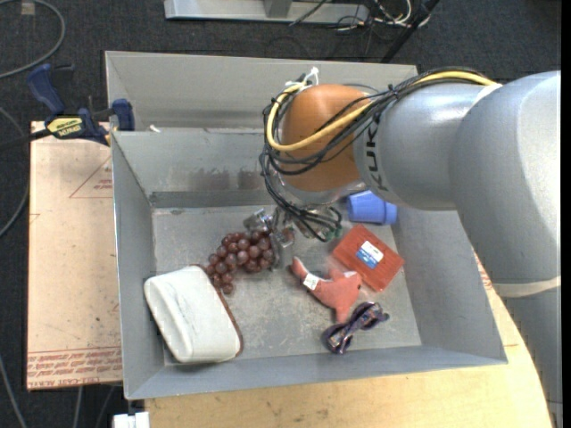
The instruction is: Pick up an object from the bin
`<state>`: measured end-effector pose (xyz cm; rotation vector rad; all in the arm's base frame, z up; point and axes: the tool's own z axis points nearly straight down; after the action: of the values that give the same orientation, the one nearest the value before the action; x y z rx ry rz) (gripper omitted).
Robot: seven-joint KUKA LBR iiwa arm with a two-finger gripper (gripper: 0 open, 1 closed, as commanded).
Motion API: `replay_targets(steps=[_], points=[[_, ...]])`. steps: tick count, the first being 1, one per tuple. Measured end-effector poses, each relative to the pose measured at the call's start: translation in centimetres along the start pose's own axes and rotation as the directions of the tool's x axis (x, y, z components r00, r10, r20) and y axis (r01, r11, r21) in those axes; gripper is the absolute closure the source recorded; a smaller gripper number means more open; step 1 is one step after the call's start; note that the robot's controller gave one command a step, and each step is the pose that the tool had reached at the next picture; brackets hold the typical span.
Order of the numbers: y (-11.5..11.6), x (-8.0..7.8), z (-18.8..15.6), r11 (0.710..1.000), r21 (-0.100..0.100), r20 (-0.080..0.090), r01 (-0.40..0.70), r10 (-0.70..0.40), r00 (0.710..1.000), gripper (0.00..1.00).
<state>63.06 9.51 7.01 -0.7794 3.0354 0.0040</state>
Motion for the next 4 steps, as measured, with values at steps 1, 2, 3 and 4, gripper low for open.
replay_targets(steps=[1,2,3,4], points=[[0.0,0.0,0.0,1.000,0.000,0.000,0.000,0.000,1.000,1.00],[0.0,0.1,-0.3,1.000,-0.001,-0.003,-0.001,0.001,1.000,1.00],[0.2,0.3,-2.2,1.000,-0.004,-0.010,-0.001,0.000,1.000,1.00],[0.1,0.0,-4.4,1.000,-0.001,-0.001,-0.001,0.001,1.000,1.00]])
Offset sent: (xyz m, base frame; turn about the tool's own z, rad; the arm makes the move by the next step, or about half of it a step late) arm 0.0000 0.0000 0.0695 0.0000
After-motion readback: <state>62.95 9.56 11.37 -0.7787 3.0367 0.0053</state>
